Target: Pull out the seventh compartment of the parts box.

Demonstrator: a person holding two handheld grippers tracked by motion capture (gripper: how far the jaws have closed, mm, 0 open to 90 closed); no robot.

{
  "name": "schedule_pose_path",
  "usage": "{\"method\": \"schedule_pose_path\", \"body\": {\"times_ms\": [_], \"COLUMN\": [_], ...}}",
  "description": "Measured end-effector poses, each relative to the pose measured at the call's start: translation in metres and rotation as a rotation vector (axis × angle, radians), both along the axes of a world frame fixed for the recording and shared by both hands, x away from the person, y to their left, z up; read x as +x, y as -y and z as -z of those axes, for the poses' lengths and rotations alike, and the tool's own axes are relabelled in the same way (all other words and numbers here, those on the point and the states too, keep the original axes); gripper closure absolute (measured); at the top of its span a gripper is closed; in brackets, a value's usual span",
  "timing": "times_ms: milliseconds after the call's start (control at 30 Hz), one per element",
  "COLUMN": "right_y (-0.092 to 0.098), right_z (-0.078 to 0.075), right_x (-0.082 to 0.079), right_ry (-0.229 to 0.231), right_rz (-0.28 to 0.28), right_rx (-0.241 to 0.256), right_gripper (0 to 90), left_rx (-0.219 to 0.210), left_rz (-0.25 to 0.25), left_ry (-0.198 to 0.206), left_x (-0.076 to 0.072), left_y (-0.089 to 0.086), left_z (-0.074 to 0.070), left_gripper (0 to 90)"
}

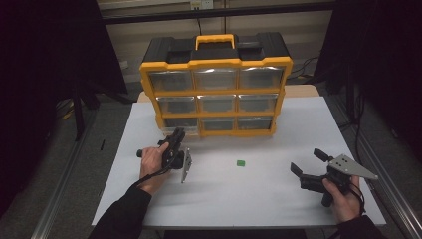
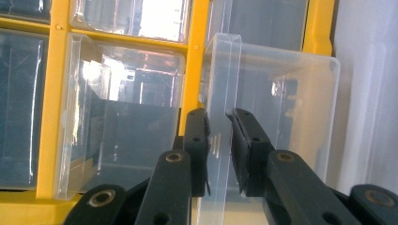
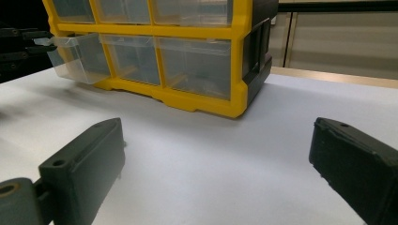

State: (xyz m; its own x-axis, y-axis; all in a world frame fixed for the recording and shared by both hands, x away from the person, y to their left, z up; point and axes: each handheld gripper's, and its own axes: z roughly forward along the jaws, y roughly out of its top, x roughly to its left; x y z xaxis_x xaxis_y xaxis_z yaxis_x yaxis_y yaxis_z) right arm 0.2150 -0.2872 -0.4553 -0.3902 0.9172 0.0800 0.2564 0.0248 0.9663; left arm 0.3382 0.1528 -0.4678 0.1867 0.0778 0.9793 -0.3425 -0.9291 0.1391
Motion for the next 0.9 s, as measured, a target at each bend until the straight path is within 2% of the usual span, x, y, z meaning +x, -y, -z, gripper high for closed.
{"method": "schedule_pose_path", "body": {"times_ms": [67,100,133,167,200,300,333,400,433,500,533,567,633,700,733,800,833,867,900], "right_y": [0.0,0.0,0.0,0.0,0.0,0.0,0.0,0.0,0.0,0.0,0.0,0.0,0.0,0.0,0.0,0.0,0.0,0.0,0.0], "right_z": [0.0,0.0,0.0,0.0,0.0,0.0,0.0,0.0,0.0,0.0,0.0,0.0,0.0,0.0,0.0,0.0,0.0,0.0,0.0], "right_x": [0.0,0.0,0.0,0.0,0.0,0.0,0.0,0.0,0.0,0.0,0.0,0.0,0.0,0.0,0.0,0.0,0.0,0.0,0.0], "right_ry": [-0.001,0.0,0.0,0.0,0.001,0.001,0.001,0.001,0.001,0.001,0.001,0.001,0.0,0.0,0.001,0.001,0.002,0.002,0.0], "right_rz": [0.0,0.002,0.002,0.001,0.001,0.001,0.002,0.001,0.001,0.002,0.001,0.001,0.002,0.001,0.001,0.001,0.001,0.001,0.0], "right_rx": [0.001,0.0,0.0,0.001,0.001,0.001,0.002,0.001,0.001,0.001,0.001,0.002,0.002,0.003,0.002,0.002,0.002,0.002,0.002], "right_gripper": [3.4,3.4,3.4,3.4,3.4,3.4,3.4,3.3,3.4,3.4,3.4,3.4,3.4,3.5,3.5,3.5,3.6,3.6,3.6], "left_rx": [-0.006,0.009,0.024,0.018,-0.013,0.003,-0.013,0.055,0.019,-0.011,-0.059,-0.017,-0.016,-0.011,0.018,0.017,-0.011,0.012,-0.001], "left_rz": [-0.009,-0.008,-0.01,-0.006,-0.011,-0.009,-0.007,-0.02,-0.004,-0.006,0.026,0.005,-0.009,0.004,-0.01,-0.008,0.003,-0.011,-0.014], "left_ry": [-0.005,0.005,-0.003,0.014,0.003,-0.005,0.002,0.005,-0.001,0.007,0.013,-0.004,-0.001,-0.004,-0.007,0.003,-0.01,-0.006,0.001], "left_x": [-0.002,-0.003,-0.004,-0.005,-0.006,-0.007,-0.008,-0.009,-0.009,-0.011,-0.009,-0.011,-0.013,-0.013,-0.014,-0.015,-0.014,-0.016,-0.017], "left_y": [0.001,0.001,0.001,0.001,0.001,0.001,0.001,0.0,0.0,0.0,0.0,-0.001,0.0,0.0,0.0,0.0,0.0,0.0,-0.001], "left_z": [0.001,0.0,-0.001,-0.001,0.001,0.0,0.0,-0.004,-0.002,0.0,0.002,0.001,0.0,0.0,-0.002,-0.002,0.0,-0.002,-0.001], "left_gripper": [77.5,77.5,77.5,77.5,77.5,77.5,77.5,77.5,77.5,77.4,77.4,77.4,77.4,77.5,77.5,77.4,77.5,77.4,77.4]}}
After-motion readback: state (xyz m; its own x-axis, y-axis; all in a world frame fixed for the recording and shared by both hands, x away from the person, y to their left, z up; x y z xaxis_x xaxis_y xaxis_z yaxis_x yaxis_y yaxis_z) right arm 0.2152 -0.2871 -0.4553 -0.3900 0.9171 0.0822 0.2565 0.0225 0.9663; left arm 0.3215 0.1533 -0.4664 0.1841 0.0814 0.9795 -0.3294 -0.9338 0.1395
